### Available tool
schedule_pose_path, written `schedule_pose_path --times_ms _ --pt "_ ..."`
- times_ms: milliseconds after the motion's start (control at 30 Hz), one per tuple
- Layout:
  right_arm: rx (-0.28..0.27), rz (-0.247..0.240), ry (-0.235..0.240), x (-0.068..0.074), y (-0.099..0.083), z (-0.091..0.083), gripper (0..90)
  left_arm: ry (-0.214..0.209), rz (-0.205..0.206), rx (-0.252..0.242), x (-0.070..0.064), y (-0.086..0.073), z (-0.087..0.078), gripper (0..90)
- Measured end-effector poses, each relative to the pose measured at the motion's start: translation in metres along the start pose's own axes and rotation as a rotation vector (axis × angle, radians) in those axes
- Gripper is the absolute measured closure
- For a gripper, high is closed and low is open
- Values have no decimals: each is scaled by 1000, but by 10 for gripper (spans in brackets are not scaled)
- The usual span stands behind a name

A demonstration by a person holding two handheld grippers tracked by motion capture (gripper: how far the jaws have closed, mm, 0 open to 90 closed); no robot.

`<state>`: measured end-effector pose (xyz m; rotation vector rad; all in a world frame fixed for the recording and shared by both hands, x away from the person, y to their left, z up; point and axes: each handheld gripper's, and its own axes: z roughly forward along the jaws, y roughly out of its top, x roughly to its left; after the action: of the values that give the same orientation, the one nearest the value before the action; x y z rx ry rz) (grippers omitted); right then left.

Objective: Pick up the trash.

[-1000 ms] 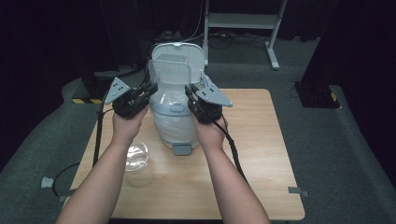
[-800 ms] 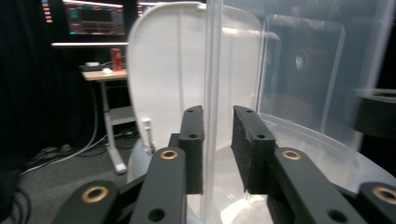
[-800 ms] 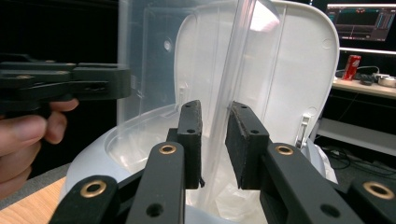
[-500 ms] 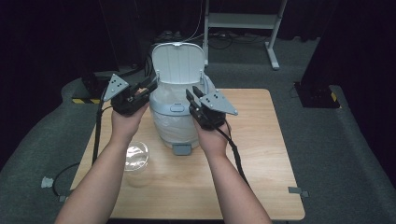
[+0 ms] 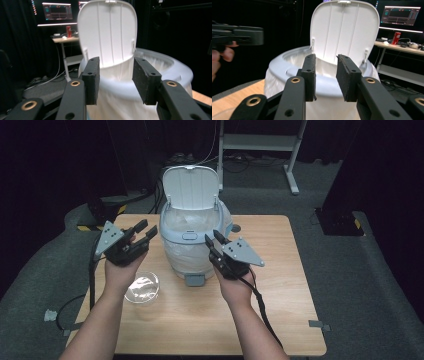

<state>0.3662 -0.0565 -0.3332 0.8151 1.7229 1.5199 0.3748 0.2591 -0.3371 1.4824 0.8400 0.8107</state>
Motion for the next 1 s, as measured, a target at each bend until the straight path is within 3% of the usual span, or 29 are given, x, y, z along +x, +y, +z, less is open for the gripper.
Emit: schedule_pose_path --times_ms 200,333,500,600,700,900,1000 --pt "41 -3 7 9 -25 -18 641 39 -5 80 4 -34 -29 507" --pt "86 -3 19 18 -51 -31 611 56 -36 125 8 -57 -46 466" --pt "128 -2 20 25 -70 -39 591 80 -64 168 11 -83 -64 439" --pt "152 -9 18 29 -83 -45 575 93 -79 221 13 -101 -68 398" --pt "182 4 21 31 -97 -49 551 143 -66 279 12 -119 -69 327" --pt "256 34 17 27 -128 -52 544 163 -82 326 21 -142 -67 304" --pt "278 46 19 25 -135 -51 543 159 -125 323 26 -147 -70 302"
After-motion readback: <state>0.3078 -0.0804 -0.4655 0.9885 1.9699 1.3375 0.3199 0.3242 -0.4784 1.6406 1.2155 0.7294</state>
